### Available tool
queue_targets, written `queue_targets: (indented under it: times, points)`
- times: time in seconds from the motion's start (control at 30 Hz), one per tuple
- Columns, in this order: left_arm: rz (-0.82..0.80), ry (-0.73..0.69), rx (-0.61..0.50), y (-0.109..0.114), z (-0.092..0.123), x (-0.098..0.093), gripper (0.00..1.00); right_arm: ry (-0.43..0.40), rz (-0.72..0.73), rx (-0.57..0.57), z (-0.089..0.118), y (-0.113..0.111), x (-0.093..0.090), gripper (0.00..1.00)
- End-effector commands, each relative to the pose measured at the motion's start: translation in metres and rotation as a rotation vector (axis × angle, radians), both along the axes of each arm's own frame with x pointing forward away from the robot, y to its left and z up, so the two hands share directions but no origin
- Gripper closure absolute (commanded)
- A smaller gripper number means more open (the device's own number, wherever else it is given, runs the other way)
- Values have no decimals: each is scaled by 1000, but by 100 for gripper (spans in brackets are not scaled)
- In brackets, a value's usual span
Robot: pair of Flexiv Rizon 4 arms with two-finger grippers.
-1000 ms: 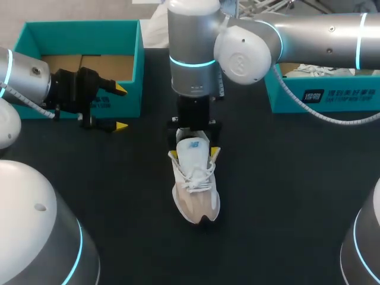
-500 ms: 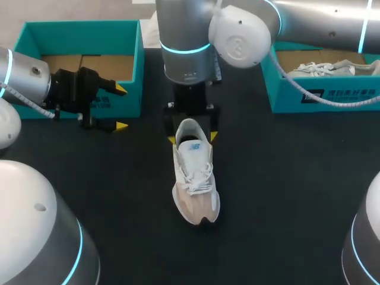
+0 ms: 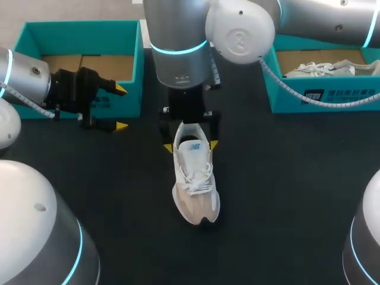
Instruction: Take the shoe out of the shoebox, open the shoe tongue, remove and reinsert the insole, then place the shoe into the shoebox
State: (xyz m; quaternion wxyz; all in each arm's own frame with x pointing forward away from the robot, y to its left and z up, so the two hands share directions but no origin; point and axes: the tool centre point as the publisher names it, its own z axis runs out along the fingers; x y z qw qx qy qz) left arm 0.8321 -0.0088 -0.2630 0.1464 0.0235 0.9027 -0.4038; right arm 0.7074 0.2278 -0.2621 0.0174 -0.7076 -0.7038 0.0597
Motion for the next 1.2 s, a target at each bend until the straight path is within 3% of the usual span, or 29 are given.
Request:
queue_targets:
  times: [0.03,0.17,0.2,0.33,0.77,1.0,1.2]
  points:
    - [1,1,3,0,0,-1,0,-13,-17,11,-5,-6,-16,57]
    - [1,1,3,0,0,-1,0,-28,-55,20,-12,-8,-23,62]
    - [1,1,3,0,0,-1,0,-4,-52,12,-15,-10,-25,69]
    - [1,1,3,0,0,-1,0,-5,-58,16,-22,-9,-23,66]
    - [1,1,3,0,0,-1,0,-41,5,67,-52,-9,23,61]
    - [1,1,3,0,0,-1,0,-18,22,91,-71,-12,34,64]
    - [1,1,3,0,0,-1,0,-43,32,74,-53,-14,31,64]
